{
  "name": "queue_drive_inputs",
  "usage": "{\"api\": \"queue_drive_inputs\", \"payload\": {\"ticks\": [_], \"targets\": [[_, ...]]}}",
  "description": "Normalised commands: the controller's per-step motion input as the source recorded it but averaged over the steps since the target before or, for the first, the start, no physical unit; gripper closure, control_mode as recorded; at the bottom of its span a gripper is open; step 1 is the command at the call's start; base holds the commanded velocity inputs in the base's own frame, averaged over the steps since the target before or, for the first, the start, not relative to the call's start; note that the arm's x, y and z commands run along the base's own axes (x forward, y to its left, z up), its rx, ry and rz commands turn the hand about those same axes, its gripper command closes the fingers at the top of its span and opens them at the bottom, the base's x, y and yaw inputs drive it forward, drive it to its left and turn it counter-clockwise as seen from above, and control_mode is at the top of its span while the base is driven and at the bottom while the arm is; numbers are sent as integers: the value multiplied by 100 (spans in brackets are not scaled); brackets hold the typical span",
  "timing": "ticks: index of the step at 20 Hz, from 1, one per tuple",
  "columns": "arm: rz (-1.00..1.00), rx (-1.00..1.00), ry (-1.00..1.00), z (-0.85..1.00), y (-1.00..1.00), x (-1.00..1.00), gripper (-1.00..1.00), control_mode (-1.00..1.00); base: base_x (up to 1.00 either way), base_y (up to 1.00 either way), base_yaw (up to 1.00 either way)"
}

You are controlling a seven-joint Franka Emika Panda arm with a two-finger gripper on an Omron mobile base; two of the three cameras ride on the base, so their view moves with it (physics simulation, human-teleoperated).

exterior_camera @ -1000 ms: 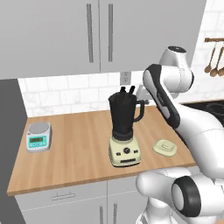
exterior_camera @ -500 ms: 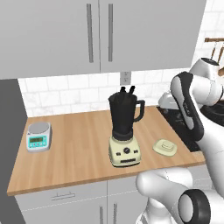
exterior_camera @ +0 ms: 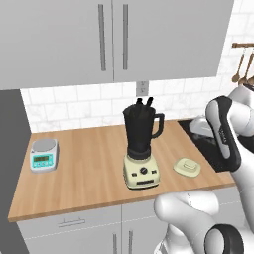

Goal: Close the lid blender by securely placing the lid on top.

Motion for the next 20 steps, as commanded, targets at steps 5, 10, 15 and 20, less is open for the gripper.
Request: {"api": "queue_drive_inputs", "payload": {"ticks": [5,10,15,20], "targets": [[-16,6,8,-36,-7,5,-100,-100,0,0,0],[-18,1,3,-32,0,7,-100,-100,0,0,0],[-11,3,2,-45,0,8,-100,-100,0,0,0],[-10,5,7,-42,-1,18,-100,-100,0,0,0]]}}
